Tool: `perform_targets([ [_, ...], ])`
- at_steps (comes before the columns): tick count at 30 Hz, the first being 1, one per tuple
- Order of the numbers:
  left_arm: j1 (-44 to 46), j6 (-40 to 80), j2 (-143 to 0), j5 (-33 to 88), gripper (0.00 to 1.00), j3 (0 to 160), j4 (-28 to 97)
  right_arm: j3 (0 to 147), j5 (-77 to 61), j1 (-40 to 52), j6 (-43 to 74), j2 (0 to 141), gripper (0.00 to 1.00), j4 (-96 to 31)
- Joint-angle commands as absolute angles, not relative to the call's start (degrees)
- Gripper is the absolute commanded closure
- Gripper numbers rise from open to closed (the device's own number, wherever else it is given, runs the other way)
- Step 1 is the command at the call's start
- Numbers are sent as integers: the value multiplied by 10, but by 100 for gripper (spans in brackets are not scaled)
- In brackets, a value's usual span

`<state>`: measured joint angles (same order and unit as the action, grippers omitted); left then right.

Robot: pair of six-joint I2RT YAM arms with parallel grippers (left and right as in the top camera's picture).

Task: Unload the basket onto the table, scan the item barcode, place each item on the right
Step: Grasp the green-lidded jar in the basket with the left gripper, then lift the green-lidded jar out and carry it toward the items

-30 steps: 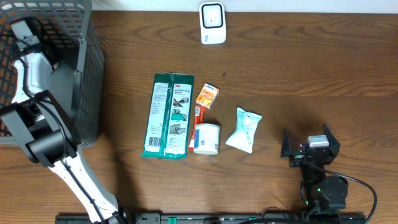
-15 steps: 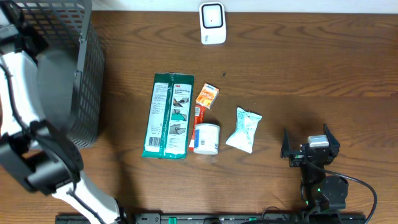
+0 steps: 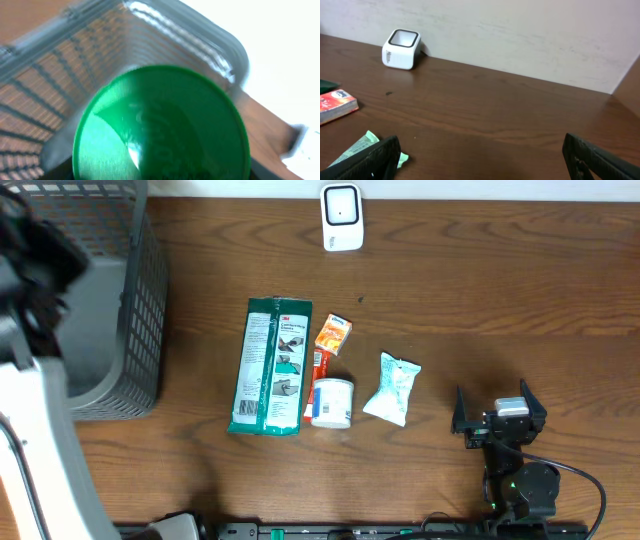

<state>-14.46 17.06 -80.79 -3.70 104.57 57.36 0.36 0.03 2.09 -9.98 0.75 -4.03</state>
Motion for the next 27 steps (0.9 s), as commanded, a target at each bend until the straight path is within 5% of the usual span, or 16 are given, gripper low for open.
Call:
perform_targets([
  [1, -59, 189, -792, -21, 47, 1051, 624, 3, 6, 18, -105, 6, 1, -43],
  [12, 156, 192, -909, -24, 50, 1051, 819, 3, 6, 18, -105, 6, 1, -43],
  [27, 207, 149, -1211, 63, 50, 1051, 847, 3, 6, 18, -105, 6, 1, -43],
])
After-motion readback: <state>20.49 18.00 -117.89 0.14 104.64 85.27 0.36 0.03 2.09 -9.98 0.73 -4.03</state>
